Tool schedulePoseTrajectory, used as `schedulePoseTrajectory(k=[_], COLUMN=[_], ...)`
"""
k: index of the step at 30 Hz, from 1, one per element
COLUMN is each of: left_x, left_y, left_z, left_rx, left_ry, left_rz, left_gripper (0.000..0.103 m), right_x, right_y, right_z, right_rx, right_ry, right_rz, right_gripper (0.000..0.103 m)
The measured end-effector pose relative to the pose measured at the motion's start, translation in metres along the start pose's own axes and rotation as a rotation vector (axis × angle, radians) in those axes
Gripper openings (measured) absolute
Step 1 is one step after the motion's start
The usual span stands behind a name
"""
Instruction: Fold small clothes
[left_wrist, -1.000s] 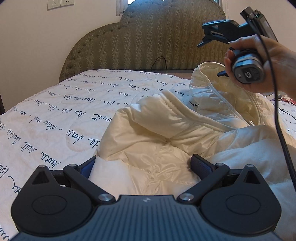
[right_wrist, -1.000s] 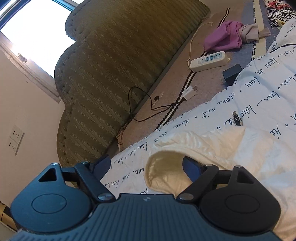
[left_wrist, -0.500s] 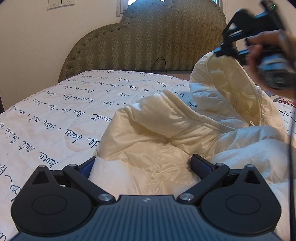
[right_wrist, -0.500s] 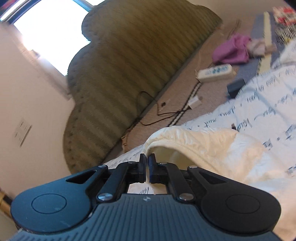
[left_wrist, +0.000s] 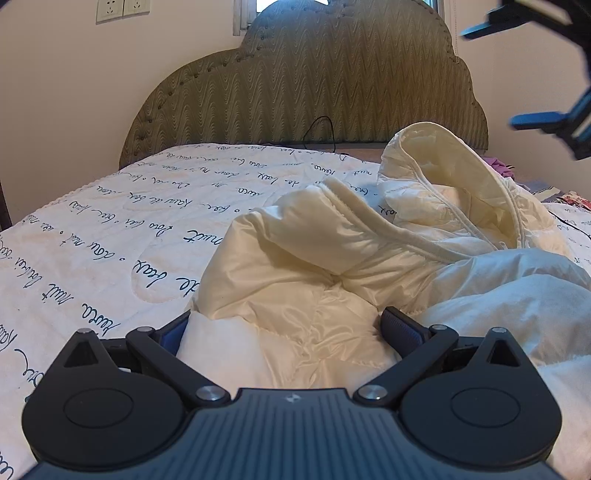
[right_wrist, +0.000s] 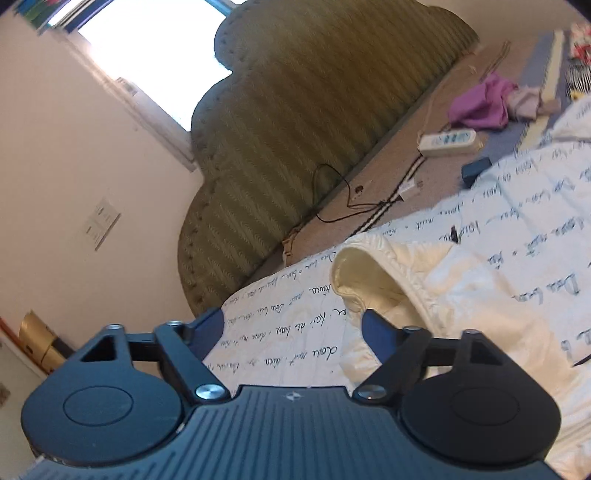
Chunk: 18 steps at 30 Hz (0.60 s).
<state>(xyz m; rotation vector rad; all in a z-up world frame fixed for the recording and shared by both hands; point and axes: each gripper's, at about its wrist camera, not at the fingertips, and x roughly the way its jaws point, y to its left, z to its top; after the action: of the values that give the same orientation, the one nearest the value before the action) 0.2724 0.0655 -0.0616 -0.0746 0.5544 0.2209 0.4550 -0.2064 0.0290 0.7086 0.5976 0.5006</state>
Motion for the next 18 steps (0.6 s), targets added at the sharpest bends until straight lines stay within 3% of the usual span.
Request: schedulePoseTrajectory(k=[4,8,11,13,14,16,18], left_x=[0.000,0.001,0.002,0.002,0.002,0.002,0.003], left_y=[0.000,0.002,0.002,0.001,0.001,0.001,0.001], left_z=[0.000,0.000,0.000,0.000,0.000,0.000,0.000], left_rx=[-0.002,-0.009,-0.012,-0.013,-0.013,-0.013,-0.013], left_ry=[0.002,0.003,0.002,0.001,0.000,0.000,0.000], left_rz=[-0.002,-0.007,-0.009,-0.009,-0.009,-0.010,-0.009], left_gripper=[0.103,0.103,0.103,0.103,0.103,0.103,0.103], right_x=[0.066,0.133,0.163,0.172,0.174,0.172,0.158], right_y=[-0.009,-0.014,-0.030,-0.041,-0.045,-0.047,-0.043], right_z=[0.003,0.011,0.019,0.024,0.026,0.028,0.029], right_rx=[0.069,0.031,0.089,0.132,0.140,0.123,0.064], right_ry=[0.019,0.011,-0.014,-0.037,-0.041,-0.043,-0.073], right_rz=[-0.021,-0.132,-0.195,-0.204,-0.205,-0.226,-0.213], right_gripper=[0.080,0.079,0.079,0.064,0.041,0.009,0.008])
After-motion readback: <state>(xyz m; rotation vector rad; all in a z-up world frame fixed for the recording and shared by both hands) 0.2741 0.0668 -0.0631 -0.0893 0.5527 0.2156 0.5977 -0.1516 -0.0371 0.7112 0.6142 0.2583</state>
